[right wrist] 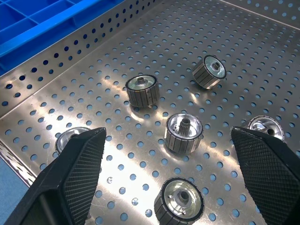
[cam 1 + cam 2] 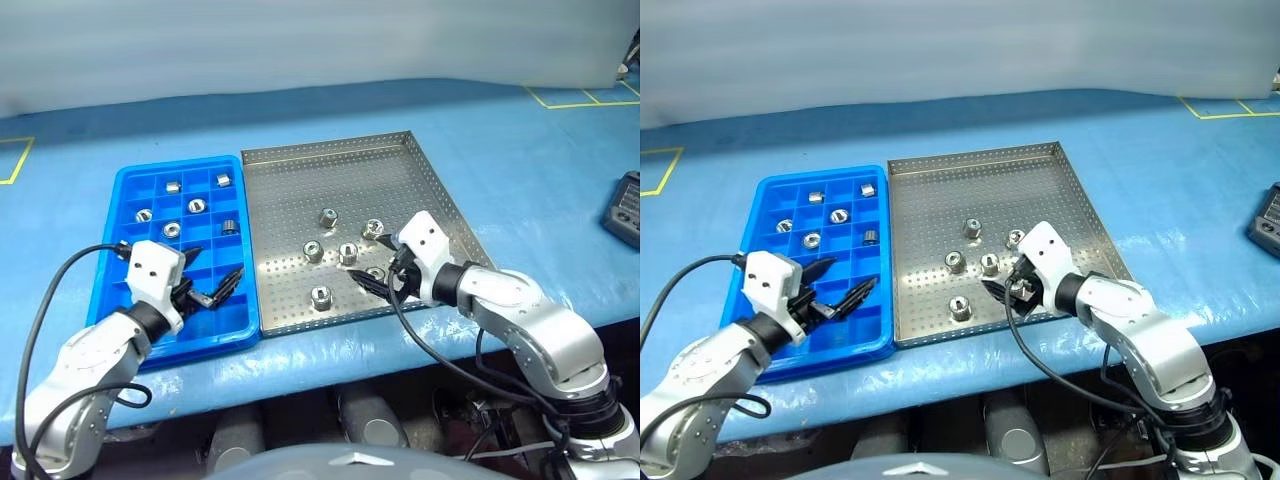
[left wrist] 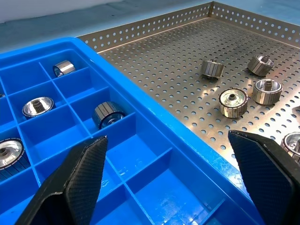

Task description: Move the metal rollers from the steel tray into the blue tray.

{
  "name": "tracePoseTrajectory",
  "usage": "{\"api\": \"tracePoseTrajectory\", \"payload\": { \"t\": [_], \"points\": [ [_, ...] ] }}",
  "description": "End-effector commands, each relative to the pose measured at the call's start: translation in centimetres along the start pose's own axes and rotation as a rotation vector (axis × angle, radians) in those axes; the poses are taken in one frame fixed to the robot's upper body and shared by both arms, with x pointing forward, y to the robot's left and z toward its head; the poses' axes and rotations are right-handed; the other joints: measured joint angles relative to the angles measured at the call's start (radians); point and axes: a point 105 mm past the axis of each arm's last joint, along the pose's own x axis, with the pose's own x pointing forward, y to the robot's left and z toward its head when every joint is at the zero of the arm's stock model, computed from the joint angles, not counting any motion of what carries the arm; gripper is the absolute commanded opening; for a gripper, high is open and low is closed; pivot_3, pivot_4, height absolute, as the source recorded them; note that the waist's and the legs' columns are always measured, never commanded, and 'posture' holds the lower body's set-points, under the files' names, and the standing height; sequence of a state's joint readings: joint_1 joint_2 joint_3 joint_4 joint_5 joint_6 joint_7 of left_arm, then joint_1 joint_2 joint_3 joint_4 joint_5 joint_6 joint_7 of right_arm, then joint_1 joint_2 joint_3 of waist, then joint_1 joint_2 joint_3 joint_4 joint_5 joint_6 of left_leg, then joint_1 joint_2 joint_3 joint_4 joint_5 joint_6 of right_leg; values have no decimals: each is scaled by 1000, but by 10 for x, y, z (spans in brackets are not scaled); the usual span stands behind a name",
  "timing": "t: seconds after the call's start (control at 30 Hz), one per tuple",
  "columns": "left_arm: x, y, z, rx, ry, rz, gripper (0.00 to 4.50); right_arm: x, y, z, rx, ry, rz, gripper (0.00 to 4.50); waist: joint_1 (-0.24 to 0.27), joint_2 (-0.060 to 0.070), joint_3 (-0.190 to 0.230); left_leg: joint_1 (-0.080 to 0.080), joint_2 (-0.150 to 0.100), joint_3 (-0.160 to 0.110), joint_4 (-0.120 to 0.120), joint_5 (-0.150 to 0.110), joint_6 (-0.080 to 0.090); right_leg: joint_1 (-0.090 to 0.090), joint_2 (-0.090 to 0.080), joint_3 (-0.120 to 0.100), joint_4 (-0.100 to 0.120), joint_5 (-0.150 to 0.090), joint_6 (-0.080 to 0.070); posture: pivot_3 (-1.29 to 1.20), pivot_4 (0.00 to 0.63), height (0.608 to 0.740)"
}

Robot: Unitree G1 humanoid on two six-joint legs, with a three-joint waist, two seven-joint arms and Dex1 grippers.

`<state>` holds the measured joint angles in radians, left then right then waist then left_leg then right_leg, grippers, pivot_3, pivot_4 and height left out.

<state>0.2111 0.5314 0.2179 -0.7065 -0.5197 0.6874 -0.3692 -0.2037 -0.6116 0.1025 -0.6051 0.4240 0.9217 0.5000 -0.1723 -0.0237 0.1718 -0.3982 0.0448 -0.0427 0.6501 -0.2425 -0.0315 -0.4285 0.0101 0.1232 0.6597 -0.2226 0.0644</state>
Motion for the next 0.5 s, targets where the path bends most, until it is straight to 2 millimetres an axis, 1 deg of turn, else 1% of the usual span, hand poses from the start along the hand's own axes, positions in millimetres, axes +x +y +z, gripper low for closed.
{"api": "tracePoseTrajectory", "payload": {
  "t": [0.03, 0.5],
  "points": [
    [-2, 0, 16, 42, -50, 1, 4487, -2, -1, 10, -29, -46, -15, 4479, 0, 0, 0, 0, 0, 0, 0, 0, 0, 0, 0, 0, 0, 0, 0, -105, 150, 740],
    [-4, 0, 14, 35, -46, 8, 4487, -2, -3, 8, -35, -36, -20, 4479, 5, 0, 0, 0, 0, 0, 0, 0, 0, 0, 0, 0, 0, 0, 0, -94, 150, 740]
  ]
}}
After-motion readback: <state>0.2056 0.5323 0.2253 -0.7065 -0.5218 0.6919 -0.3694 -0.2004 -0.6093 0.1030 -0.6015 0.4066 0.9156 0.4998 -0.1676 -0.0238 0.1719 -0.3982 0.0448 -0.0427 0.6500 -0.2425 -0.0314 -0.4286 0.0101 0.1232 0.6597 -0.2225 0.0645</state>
